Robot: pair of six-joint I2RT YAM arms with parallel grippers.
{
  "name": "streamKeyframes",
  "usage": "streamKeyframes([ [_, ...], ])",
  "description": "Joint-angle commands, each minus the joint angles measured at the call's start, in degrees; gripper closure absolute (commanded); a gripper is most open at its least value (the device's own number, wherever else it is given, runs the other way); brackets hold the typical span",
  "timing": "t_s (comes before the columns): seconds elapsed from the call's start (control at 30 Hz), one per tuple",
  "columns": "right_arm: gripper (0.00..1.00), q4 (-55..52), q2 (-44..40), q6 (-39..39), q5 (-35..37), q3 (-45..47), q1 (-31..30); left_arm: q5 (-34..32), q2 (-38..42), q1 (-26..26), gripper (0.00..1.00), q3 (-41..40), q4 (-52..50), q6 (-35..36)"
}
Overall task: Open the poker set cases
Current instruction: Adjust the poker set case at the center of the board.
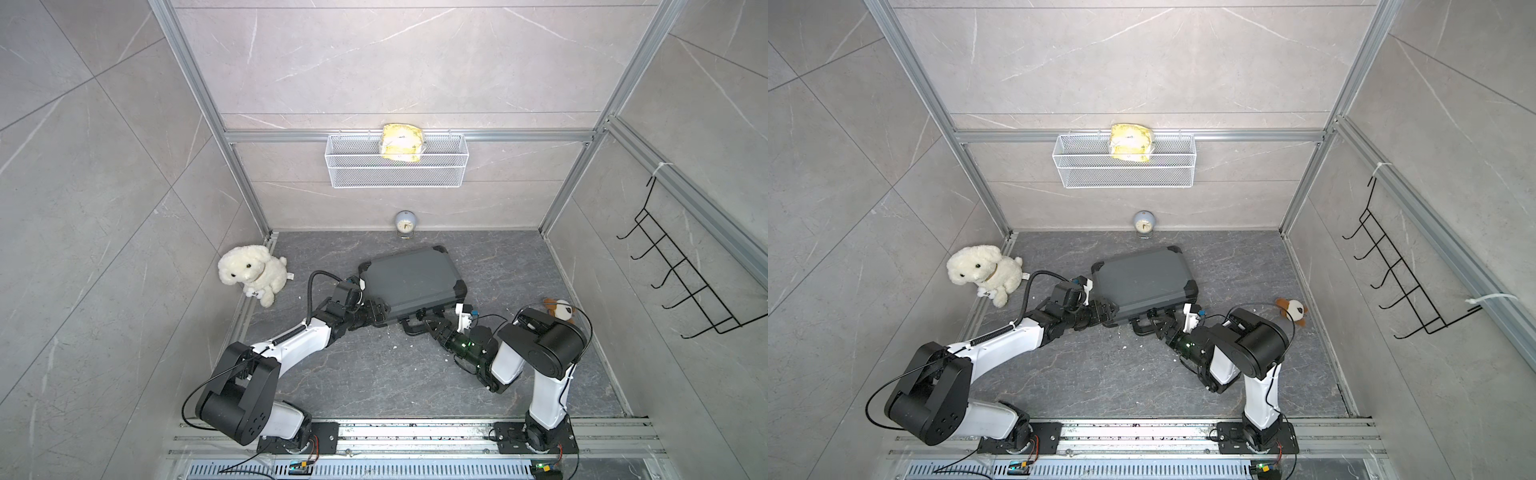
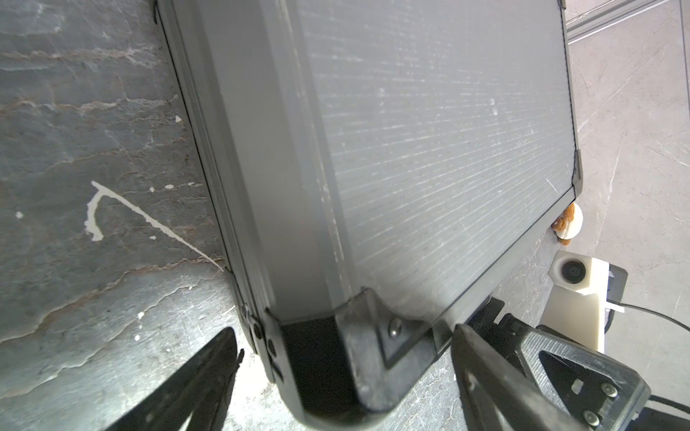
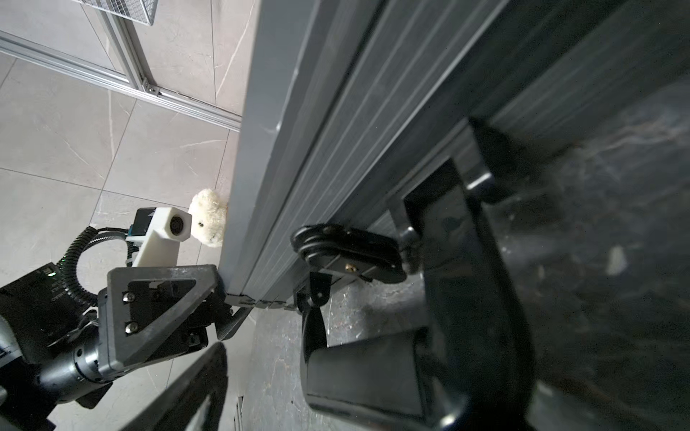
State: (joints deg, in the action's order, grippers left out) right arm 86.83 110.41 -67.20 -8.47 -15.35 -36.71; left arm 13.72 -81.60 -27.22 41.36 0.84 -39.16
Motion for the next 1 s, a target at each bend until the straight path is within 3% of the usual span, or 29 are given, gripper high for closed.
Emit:
streamKeyframes([
  [0.0,0.36,-4.94,-0.63,-3.93,7.83,0.00,-3.45,0.92,0.23,0.30,0.10,1.34,0.44,-0.79],
  [0.13,0.43,-5.93,-0.32,-6.22,12.23,-0.30,-5.57,0.83,0.96,0.22,0.10,1.05,0.45,-1.01],
  [0.27,0.43,-4.65,0.80,-8.09,18.85,0.76,-7.89,0.63,1.75,0.23,0.10,-0.25,1.59,-1.74],
  [0.43,0.50,-4.71,-0.40,-4.29,23.93,-0.65,-10.31,0.84,2.06,0.24,0.10,-1.16,1.88,-1.82],
  [0.7,0.52,-4.65,-3.60,4.03,24.53,-4.28,-11.72,0.29,2.59,0.27,0.10,-1.18,0.76,-1.10],
  [0.97,0.51,-4.70,-0.52,-1.06,28.24,-5.56,-12.15,0.26,1.44,0.17,0.10,-1.73,1.97,-1.30],
])
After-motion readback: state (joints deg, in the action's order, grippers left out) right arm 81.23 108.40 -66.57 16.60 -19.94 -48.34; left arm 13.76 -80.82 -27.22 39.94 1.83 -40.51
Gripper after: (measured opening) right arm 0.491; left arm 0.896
